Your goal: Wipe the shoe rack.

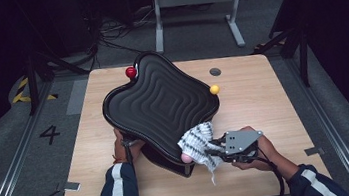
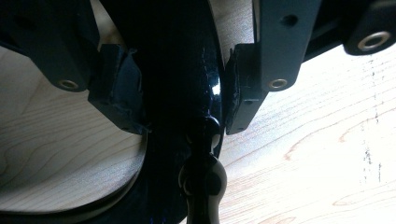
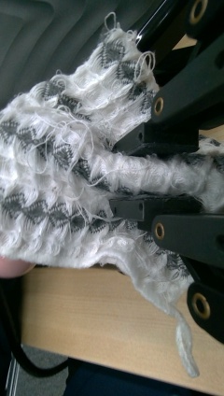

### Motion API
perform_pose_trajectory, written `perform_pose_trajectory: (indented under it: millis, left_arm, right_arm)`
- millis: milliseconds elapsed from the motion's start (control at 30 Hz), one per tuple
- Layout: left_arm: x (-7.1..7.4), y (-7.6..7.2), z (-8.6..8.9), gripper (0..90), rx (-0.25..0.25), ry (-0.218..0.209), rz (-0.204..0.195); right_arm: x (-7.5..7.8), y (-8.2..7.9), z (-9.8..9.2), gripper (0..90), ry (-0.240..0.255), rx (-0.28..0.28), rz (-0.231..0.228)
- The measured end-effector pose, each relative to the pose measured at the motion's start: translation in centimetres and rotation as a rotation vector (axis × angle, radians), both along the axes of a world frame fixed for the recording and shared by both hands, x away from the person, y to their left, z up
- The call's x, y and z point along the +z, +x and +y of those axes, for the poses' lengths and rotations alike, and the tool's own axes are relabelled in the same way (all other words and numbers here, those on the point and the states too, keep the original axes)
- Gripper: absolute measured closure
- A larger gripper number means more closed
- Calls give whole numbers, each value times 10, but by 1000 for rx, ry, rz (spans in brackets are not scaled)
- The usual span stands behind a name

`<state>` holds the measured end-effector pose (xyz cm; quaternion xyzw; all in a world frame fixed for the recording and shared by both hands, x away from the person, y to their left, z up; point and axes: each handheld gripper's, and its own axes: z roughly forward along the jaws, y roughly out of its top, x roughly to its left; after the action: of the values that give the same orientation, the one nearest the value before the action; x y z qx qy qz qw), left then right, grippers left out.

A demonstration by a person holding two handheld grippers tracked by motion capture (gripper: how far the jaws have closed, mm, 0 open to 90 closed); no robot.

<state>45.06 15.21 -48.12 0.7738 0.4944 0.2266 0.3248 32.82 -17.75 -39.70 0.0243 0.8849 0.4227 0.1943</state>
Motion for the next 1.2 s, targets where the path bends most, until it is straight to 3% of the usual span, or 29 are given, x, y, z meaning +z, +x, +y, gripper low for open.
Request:
perform_pose_trajectory:
  millis: [133, 200, 300, 333, 400, 467, 833, 867, 967, 1100, 1133, 1200]
  left_arm:
    - [0, 0, 0, 506, 2, 0, -2]
    - [0, 0, 0, 506, 1, 0, -1]
    - [0, 0, 0, 506, 2, 0, -2]
    - [2, 0, 2, 506, -27, -8, 37]
    - [3, 1, 3, 507, -32, -7, 45]
    - [3, 1, 3, 507, -31, -5, 43]
    - [3, 0, 2, 498, -28, -2, 43]
    - [3, 0, 2, 497, -29, -2, 44]
    - [3, 0, 2, 496, -28, -2, 44]
    - [3, 0, 2, 495, -28, -3, 43]
    - [3, 0, 2, 495, -28, -2, 43]
    - [3, 0, 2, 495, -29, -2, 44]
  right_arm:
    - [-1, 8, -2, 742, -1, -50, -9]
    - [-5, 19, -3, 749, -24, -119, -20]
    - [-10, 32, -5, 753, -23, -173, -6]
    - [-12, 36, -6, 754, -32, -187, -12]
    - [-13, 43, -8, 755, -48, -219, -34]
    - [-14, 52, -12, 757, -30, -244, -9]
    - [-14, 74, -27, 761, -52, -339, -24]
    - [-15, 78, -29, 759, -61, -374, -35]
    - [-16, 82, -31, 758, -59, -401, -23]
    - [-17, 97, -39, 750, -40, -485, 3]
    - [-19, 103, -41, 748, -31, -530, 9]
    - [-23, 108, -43, 747, -31, -546, 19]
